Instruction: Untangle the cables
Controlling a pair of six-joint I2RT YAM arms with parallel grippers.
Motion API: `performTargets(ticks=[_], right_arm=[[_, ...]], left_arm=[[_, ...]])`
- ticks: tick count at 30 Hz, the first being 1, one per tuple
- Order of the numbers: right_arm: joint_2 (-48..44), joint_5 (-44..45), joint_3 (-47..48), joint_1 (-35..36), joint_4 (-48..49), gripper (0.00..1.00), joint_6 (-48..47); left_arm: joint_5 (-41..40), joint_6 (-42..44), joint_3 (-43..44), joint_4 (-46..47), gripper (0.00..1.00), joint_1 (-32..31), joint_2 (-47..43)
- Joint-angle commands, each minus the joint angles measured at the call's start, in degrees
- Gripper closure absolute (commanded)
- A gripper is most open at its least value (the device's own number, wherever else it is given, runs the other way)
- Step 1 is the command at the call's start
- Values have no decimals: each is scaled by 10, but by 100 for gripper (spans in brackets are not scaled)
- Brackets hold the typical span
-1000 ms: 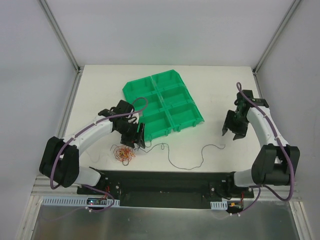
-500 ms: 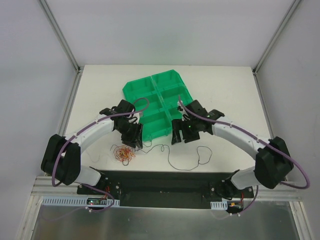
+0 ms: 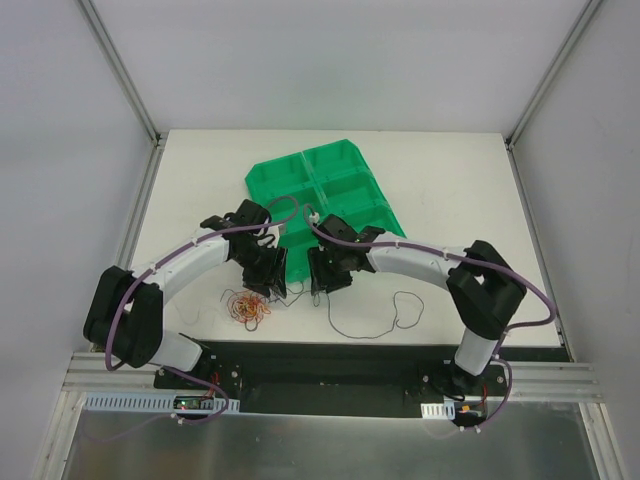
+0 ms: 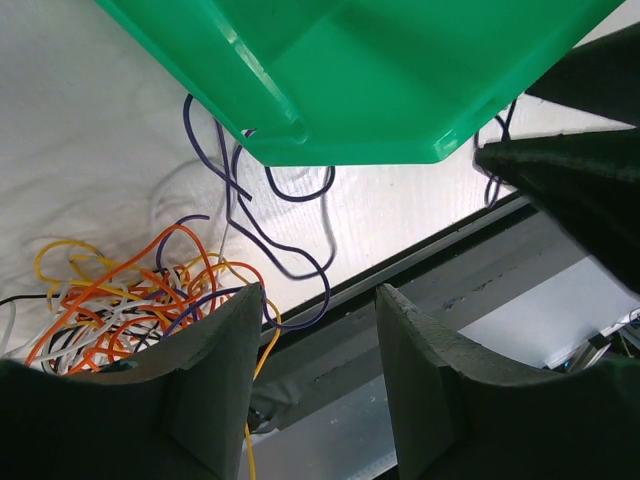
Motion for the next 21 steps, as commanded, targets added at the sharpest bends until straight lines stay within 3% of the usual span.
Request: performTargets(ticks=[1,5,10,14,21], right_arm=[[17,39,25,4,-13,68,16],[-5,41,8,8,-17,100,5],[-90,85,-20,8,-25,100,-12],[-210,178,-16,6,-75,100,-26],[-365,299,120,7,-168,100,-83]], left_arm=[[-8,0,8,-11,52,-5,12],[-15,-1,5,-12,52,-5,22],[-32,-8,-5,-12,52,-5,30],[-52,-8,-13,-12,52,-5,37],[-72,10,-26,-13,54,-4,64]])
